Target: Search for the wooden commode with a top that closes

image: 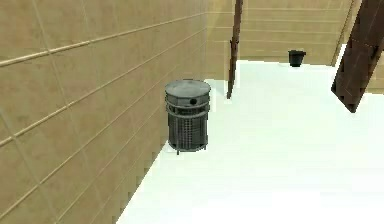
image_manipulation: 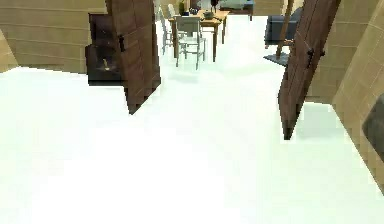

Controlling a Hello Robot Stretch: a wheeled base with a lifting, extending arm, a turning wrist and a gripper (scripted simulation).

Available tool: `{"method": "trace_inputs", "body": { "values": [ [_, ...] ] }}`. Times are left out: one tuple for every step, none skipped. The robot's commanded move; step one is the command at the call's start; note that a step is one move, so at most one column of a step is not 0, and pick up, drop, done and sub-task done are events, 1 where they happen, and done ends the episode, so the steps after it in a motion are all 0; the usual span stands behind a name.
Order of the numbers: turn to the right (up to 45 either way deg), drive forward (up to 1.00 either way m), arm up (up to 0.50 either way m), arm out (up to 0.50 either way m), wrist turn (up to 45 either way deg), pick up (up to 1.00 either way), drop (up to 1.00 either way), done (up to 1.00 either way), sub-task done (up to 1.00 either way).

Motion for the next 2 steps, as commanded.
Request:
{"method": "trace_inputs", "body": {
  "values": [
    [24.0, 0.0, 0.0, 0.0, 0.0, 0.0, 0.0, 0.0, 0.0],
    [0.0, 0.2, 0.0, 0.0, 0.0, 0.0, 0.0, 0.0, 0.0]
  ]
}}
